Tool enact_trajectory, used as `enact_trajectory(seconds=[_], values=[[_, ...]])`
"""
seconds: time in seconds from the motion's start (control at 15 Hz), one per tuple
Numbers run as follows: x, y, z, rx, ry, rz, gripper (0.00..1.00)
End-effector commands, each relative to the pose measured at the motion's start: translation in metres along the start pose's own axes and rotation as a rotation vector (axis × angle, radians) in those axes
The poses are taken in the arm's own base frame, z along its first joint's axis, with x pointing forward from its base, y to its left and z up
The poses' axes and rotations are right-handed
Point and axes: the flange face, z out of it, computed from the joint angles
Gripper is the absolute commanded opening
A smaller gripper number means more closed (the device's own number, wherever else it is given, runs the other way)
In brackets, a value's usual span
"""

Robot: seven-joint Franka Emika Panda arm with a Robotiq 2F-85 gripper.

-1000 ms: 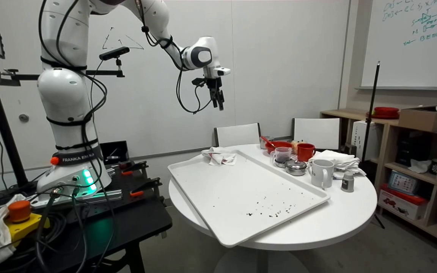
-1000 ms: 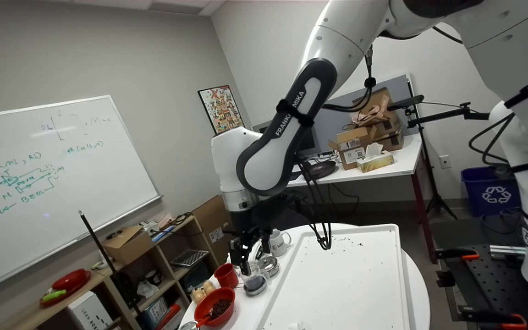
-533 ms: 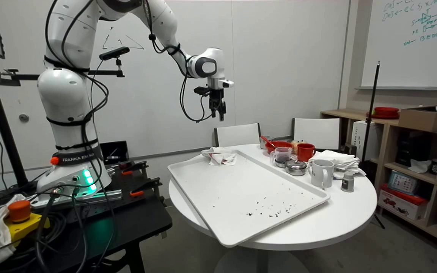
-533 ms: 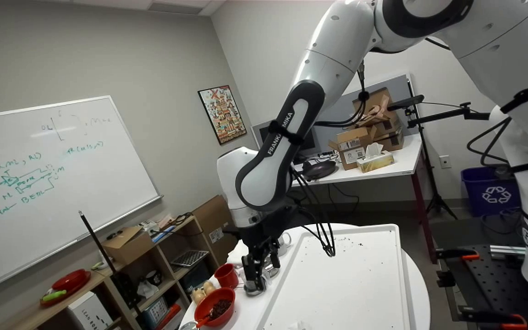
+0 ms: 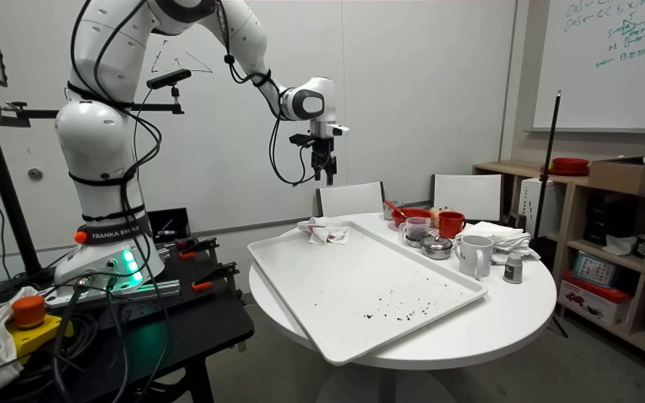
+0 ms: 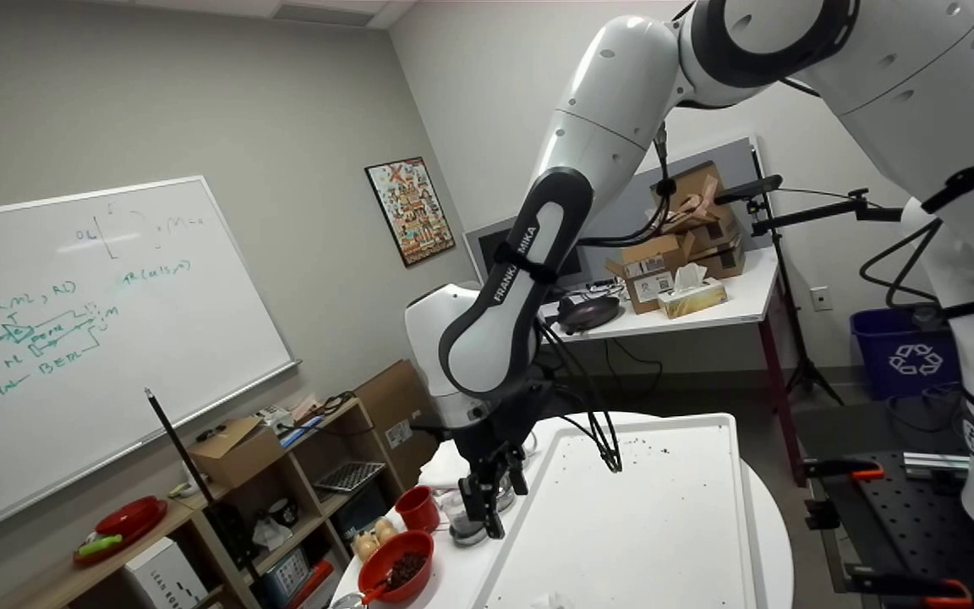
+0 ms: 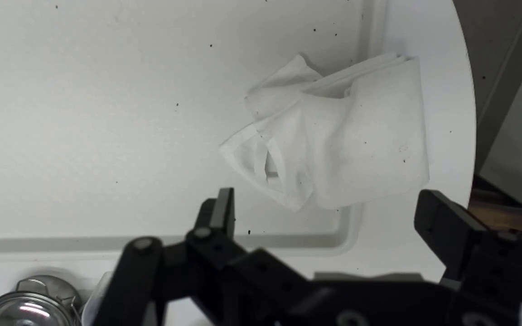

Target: Wipe the tray with the towel

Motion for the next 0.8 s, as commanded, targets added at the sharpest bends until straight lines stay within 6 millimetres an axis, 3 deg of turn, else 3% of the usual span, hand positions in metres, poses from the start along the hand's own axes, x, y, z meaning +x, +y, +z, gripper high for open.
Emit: enact_trajectory(seconds=[0.0, 0.4, 0.73], values=[[0.0, -0.001, 0.0, 0.0, -0.001, -0.001, 1.0], [0.024, -0.002, 0.037, 0.013, -0.07, -0.02, 1.0], [0.039, -0.022, 0.071, 0.055, -0.126, -0.118, 1.0]])
